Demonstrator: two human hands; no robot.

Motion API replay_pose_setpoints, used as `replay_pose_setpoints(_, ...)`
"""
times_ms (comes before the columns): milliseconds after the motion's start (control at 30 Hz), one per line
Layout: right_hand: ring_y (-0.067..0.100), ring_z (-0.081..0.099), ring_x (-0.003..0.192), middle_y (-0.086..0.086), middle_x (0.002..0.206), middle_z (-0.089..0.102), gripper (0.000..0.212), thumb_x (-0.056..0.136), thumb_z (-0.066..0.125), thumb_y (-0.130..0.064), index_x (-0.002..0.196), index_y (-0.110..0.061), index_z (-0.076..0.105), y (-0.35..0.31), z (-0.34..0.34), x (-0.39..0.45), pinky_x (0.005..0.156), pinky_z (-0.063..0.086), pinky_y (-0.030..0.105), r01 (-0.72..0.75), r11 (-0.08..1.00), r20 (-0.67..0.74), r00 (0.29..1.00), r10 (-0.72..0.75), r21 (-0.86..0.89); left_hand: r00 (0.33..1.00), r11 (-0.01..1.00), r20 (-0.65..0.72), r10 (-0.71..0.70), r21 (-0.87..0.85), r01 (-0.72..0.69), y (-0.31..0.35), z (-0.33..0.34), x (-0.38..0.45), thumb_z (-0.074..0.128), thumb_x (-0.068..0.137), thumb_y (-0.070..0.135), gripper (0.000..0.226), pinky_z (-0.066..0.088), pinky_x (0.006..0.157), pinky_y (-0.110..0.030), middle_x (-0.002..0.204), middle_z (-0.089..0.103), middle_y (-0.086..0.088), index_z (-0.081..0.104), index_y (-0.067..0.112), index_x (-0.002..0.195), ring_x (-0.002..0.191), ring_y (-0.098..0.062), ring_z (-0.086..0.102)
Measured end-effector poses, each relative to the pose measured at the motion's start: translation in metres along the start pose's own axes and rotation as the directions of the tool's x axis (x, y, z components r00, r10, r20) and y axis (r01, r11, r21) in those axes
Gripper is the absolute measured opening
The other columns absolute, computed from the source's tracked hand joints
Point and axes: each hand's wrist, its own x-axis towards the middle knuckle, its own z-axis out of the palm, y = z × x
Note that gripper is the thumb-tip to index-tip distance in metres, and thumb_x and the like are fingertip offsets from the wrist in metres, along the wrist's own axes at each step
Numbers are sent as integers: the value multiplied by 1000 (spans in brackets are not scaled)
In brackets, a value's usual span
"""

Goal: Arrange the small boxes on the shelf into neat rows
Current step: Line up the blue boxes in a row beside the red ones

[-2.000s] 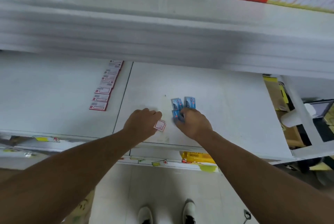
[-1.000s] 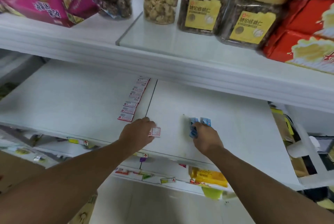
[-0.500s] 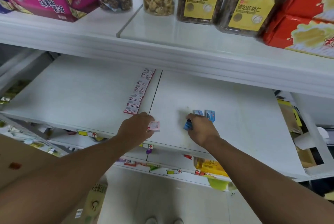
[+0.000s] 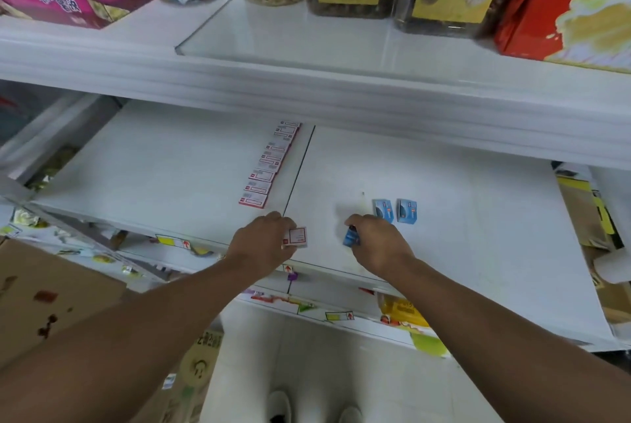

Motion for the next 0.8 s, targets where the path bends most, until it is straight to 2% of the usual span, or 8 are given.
replay_pose_setpoints(200,29,65,108,7,119,66,42,92,66,-8,133,-20,60,-7,5,4,90,58,40,-26,1000,-5,1000,26,-17,1000,1000,-23,21,-15,-21,-6,-2,24,73,92,46,45,51,78,-29,117,62,11,62,33,134,107,-13,63)
replay_pose_setpoints(300,29,65,107,6,119,67,42,92,67,-9,131,-21,61,-12,8,5,88,57,37,-75,997,-22,997,74,-13,997,998,-46,58,-26,-59,-14,-3,37,77,90,45,49,59,82,-34,117,64,9,63,30,135,104,-16,65)
replay_pose_setpoints(367,28,65,106,6,118,67,42,91,68,-9,131,-22,61,-18,12,7,87,56,35,-110,994,-25,994,109,-15,995,995,-45,90,-48,-92,-23,-4,46,78,90,44,50,60,84,-37,117,65,8,64,29,136,105,-17,65)
replay_pose_setpoints(567,27,66,103,6,116,68,43,89,68,-12,130,-22,62,-43,27,12,83,52,33,-201,979,-55,978,199,-19,981,977,-1,192,-99,-191,-57,1,74,76,91,43,50,54,86,-37,120,63,8,64,31,137,109,-17,62)
replay_pose_setpoints(800,31,65,101,9,113,67,36,89,65,-11,124,-18,64,-64,42,12,84,54,39,-242,970,-60,968,242,3,967,967,56,248,-71,-244,-68,1,98,72,93,45,44,56,90,-40,122,62,10,64,35,135,112,-19,62)
